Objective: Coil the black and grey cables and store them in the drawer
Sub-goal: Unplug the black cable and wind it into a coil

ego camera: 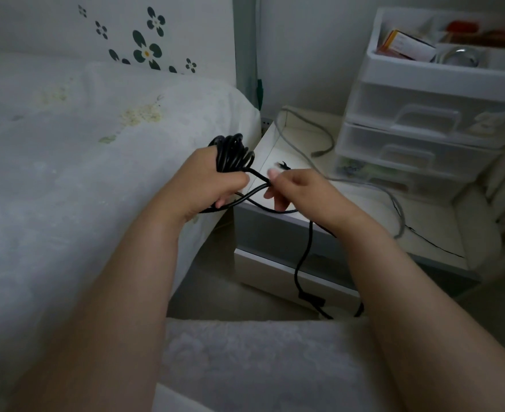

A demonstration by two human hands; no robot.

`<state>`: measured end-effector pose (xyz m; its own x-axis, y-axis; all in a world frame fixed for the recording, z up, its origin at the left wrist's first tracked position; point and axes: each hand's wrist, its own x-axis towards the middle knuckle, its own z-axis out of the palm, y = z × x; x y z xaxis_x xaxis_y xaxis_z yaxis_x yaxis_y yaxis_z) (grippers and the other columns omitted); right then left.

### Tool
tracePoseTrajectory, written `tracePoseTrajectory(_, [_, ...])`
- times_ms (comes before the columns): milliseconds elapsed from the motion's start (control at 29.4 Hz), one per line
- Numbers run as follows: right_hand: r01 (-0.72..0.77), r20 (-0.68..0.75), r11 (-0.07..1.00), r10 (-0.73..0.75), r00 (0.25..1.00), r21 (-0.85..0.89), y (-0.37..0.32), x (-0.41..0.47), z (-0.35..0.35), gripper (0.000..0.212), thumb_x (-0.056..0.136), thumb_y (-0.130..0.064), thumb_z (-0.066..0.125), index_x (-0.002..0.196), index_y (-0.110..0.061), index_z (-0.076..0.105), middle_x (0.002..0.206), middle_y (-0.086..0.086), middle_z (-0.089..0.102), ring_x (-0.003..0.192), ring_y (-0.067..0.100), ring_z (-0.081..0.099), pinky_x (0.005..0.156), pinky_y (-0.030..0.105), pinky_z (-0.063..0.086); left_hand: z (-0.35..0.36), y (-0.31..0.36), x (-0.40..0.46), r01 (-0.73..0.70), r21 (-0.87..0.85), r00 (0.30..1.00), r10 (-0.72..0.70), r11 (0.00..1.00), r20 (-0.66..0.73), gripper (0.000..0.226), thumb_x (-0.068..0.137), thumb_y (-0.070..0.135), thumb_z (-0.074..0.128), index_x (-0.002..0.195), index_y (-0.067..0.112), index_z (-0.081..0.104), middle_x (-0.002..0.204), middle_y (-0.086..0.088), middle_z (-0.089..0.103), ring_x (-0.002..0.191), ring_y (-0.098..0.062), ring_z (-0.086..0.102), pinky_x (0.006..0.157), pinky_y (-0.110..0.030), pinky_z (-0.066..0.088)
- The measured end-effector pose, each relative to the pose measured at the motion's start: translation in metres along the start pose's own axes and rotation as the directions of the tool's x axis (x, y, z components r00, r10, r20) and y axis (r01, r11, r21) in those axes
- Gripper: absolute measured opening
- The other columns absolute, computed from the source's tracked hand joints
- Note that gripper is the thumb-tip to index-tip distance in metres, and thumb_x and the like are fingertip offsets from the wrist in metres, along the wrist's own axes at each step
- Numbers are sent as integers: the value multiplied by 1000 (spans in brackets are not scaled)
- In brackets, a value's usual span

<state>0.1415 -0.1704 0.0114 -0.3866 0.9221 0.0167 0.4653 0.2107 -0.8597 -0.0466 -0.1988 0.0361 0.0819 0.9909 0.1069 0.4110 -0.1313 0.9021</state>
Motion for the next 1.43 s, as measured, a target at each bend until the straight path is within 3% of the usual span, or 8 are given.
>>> tracePoseTrajectory(238, [-118,259,992,123,958,-32,5,0,2,5,80,-13,61,82,-12,65,78,-2,61,78,11,55,76,24,42,-3,8,-1,9,208,932,67,978,-356,17,77,13,65,75,9,49,68,-5,49,60,-16,48,53,-25,37])
tracePoseTrajectory(477, [-42,415,929,205,886,-368,15,-4,2,51,81,2,51,117,-34,56,126,-9,53,117,11,48,93,26,40,-20,-4,6,12,-99,576,-88,995,-813,22,75,18,65,78,13,43,72,8,45,61,-10,47,49,-10,40])
tracePoseTrajectory(579, [4,413,716,399,819,-698,31,-1,-3,46,86,-3,51,126,-27,55,133,-5,52,119,18,50,100,33,39,-41,-8,6,-159,-344,447,-244,925,-861,27,65,23,64,83,7,52,71,-3,55,57,-22,56,51,-36,51])
tracePoseTrajectory(681, [-67,272,637,419,867,-768,34,1,6,41,88,-17,56,128,-25,51,140,6,47,122,26,48,99,38,39,-42,-13,4,-163,-435,534,-292,885,-793,14,74,14,59,69,10,47,56,-2,48,38,-13,41,40,-22,32])
tracePoseTrajectory(783, [9,50,723,35,998,-690,20,-1,24,46,84,-28,64,126,-20,47,155,5,21,141,24,24,114,44,22,-24,-6,4,-34,-353,723,-221,935,-654,13,79,16,62,79,7,53,56,-2,50,36,-11,42,40,-20,34])
tracePoseTrajectory(885, [143,-122,978,-162,979,-153,1,-5,39,38,86,-8,53,121,-21,44,141,0,44,131,15,40,111,33,31,-9,-3,6,62,-148,860,-128,987,-495,21,80,25,64,69,12,51,55,-4,50,41,-15,45,43,-23,38])
tracePoseTrajectory(988, [89,-191,919,-15,981,384,-6,-4,40,16,96,-14,46,109,-21,53,96,-3,64,85,11,61,83,31,51,-5,-4,3,28,-30,925,-37,999,-379,27,77,32,65,64,16,47,56,-6,50,46,-19,47,48,-29,39])
tracePoseTrajectory(1430, [276,-416,907,-128,900,319,-10,6,26,20,98,-22,48,80,-14,46,66,5,49,56,14,46,49,21,43,19,7,-12,57,-444,982,31,894,187,21,82,12,56,63,11,48,40,3,40,35,-13,42,47,-25,42])
